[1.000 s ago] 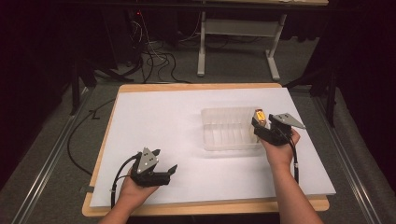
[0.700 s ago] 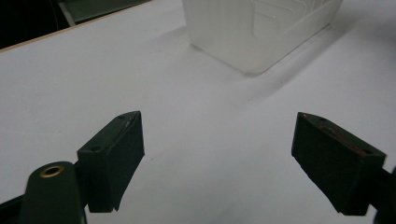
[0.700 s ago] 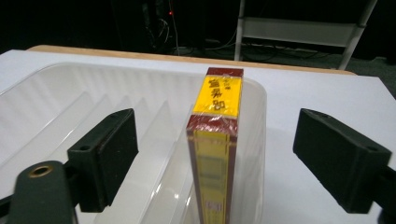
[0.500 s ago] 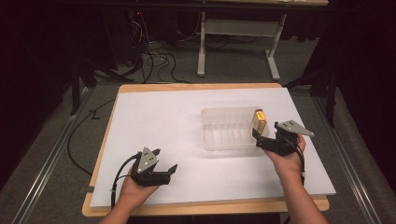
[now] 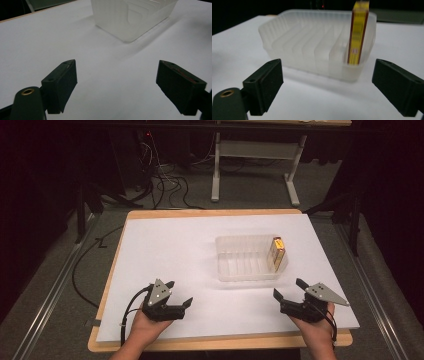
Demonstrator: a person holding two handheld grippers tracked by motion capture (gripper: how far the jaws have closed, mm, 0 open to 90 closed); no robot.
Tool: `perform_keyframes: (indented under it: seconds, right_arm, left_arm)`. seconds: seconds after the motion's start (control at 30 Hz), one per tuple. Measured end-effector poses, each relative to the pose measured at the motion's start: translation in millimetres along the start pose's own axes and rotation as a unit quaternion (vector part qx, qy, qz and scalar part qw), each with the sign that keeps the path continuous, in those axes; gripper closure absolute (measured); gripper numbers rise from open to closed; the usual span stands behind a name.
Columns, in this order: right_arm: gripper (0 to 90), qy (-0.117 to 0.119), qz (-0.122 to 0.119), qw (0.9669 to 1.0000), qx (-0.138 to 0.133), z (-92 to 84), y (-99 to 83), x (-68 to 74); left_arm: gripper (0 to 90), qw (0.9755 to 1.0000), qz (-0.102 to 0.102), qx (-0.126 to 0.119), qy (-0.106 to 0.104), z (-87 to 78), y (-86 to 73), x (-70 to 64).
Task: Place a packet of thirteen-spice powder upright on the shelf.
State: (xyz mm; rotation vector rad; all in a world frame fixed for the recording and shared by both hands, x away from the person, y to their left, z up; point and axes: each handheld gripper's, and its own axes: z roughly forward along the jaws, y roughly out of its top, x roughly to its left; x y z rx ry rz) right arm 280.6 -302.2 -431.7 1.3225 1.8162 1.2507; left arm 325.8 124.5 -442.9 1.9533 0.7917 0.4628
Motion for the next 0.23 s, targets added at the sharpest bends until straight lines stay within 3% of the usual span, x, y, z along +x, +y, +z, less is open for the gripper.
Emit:
perform_keyframes:
  seconds: [0.03,0.07,0.13,0.23]
  right_arm:
    - [10.3,0.000,0.000,1.0000,0.000,0.0,0.0,0.0]
    - [10.3,-0.007,-0.009,0.9998,0.018,4.0,-5.2,-3.9]
    - [10.3,-0.007,0.004,0.9998,0.019,7.4,-6.5,-10.0]
    - [11.1,-0.011,0.004,0.9999,0.013,8.8,-6.3,-12.5]
  left_arm:
    - [17.5,1.0000,0.000,0.000,0.000,0.0,0.0,0.0]
    - [17.5,1.0000,0.000,0.004,0.002,2.3,0.1,-1.1]
    - [17.5,1.0000,-0.002,0.005,0.003,3.5,0.6,-2.0]
    - [17.5,1.0000,-0.002,0.004,0.005,3.8,1.1,-3.0]
